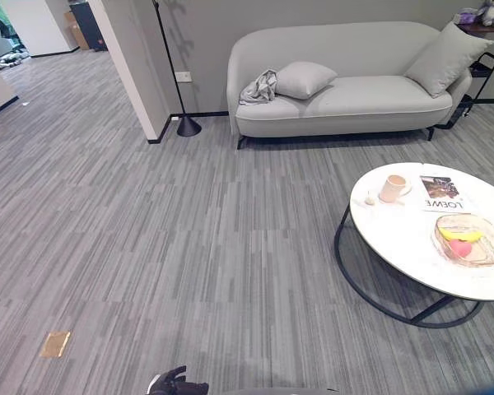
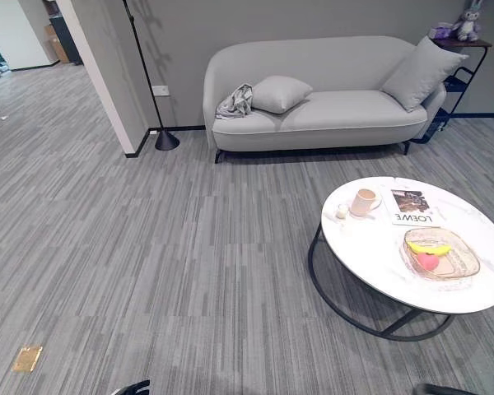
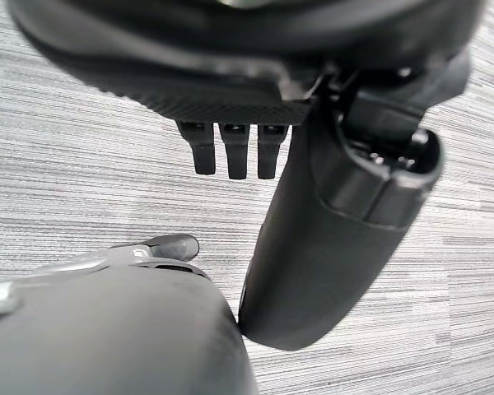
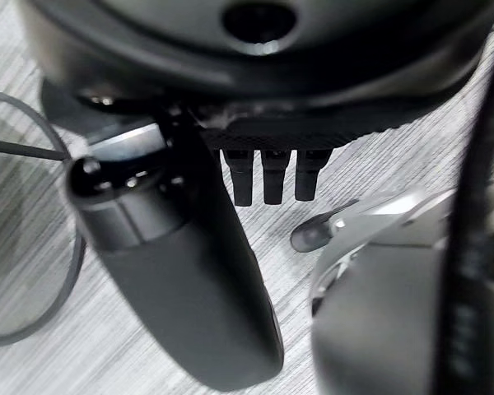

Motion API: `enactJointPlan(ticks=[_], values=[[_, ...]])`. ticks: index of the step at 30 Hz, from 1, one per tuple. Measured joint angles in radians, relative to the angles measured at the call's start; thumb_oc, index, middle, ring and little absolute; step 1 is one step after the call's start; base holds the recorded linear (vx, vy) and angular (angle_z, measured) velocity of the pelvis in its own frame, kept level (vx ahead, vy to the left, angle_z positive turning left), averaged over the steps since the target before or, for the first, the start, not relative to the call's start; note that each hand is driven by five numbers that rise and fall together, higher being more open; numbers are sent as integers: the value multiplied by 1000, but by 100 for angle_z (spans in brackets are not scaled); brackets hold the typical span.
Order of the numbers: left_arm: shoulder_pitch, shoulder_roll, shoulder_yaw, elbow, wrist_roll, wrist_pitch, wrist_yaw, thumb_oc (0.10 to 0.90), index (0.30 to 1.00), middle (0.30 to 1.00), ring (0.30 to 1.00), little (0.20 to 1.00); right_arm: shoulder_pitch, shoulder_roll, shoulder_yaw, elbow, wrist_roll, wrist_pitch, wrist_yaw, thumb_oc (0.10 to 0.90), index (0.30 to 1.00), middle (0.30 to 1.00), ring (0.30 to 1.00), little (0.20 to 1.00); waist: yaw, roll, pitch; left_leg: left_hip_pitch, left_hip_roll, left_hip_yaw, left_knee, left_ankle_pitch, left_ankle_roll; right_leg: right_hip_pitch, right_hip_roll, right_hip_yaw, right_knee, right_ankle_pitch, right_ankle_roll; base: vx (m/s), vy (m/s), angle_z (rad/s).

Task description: Hang the clothes on the sofa on the clothes rack.

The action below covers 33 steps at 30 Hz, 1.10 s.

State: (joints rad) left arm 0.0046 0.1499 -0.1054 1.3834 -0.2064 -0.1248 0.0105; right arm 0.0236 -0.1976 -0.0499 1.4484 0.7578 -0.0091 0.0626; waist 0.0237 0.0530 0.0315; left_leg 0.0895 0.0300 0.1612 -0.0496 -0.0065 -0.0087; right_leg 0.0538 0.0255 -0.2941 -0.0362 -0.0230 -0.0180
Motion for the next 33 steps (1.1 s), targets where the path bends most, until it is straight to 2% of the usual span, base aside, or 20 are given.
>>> enactJointPlan(ticks=[6, 9, 11, 13, 15, 21, 23, 30, 33], values=[[-4, -1, -47, -12, -26, 1, 4, 800, 900, 900, 900, 900, -2, 0, 24, -4, -33, 1, -1, 800, 900, 900, 900, 900, -1, -1, 2, 3, -1, -7, 0, -2, -1, 7, 0, -3, -2, 0, 0, -37, -28, 2], [-12, 11, -139, -50, 4, 2, 6, 800, 900, 900, 900, 900, -4, -4, 70, -16, -87, -1, -3, 800, 900, 900, 900, 900, -3, 0, 2, 3, -1, -7, 1, -2, -1, 8, 0, -3, -3, 0, 0, -36, -14, 0], [-24, 24, -234, -91, 115, -2, 4, 800, 900, 900, 900, 900, -13, -18, 151, -57, -200, -5, -5, 800, 900, 900, 900, 900, -3, -1, 2, 4, -1, -5, 1, -2, -1, 8, 0, -2, -2, 0, 0, -18, -8, -1], [-37, 28, -263, -99, 182, -1, -1, 800, 900, 900, 900, 900, -28, -42, 230, -94, -310, -9, -4, 800, 900, 900, 900, 900, -3, -2, 3, 5, -1, -5, 1, -2, -1, 11, 0, -1, -4, 2, 1, -11, -6, -2], [-41, 29, -262, -99, 211, 0, -3, 800, 900, 900, 900, 900, -46, -45, 261, -104, -386, -12, -3, 800, 900, 900, 900, 900, -4, -4, 2, 9, -1, -6, 1, -2, -1, 20, 2, -2, -13, 4, 2, -5, -13, 2], [-35, 27, -231, -97, 211, 1, -1, 800, 900, 900, 900, 900, -52, -36, 293, -122, -474, -10, 2, 800, 900, 900, 900, 900, 0, -9, 4, 23, -1, -18, -2, -3, -3, 44, 5, -12, -31, 4, 2, -2, -25, 7], [-35, 27, -229, -97, 211, 1, 1, 800, 900, 900, 900, 900, -59, -35, 301, -122, -538, -12, 2, 800, 900, 900, 900, 900, 0, -10, 5, 25, -1, -23, -2, -3, -3, 49, 6, -17, -34, 5, 1, 5, -26, 6], [-35, 28, -227, -100, 212, 1, -1, 800, 900, 900, 900, 900, -87, -41, 414, -157, -753, -15, 17, 800, 900, 900, 900, 900, 4, -14, 6, 24, 1, -30, 1, -4, -5, 55, 9, -22, -41, 4, 2, -7, -40, 2], [-36, 29, -231, -101, 213, 1, -1, 800, 900, 900, 900, 900, -89, -41, 422, -162, -767, -14, 20, 800, 900, 900, 900, 900, 5, -14, 6, 24, 2, -31, 1, -4, -6, 57, 10, -22, -46, 4, 2, -8, -47, 1]])
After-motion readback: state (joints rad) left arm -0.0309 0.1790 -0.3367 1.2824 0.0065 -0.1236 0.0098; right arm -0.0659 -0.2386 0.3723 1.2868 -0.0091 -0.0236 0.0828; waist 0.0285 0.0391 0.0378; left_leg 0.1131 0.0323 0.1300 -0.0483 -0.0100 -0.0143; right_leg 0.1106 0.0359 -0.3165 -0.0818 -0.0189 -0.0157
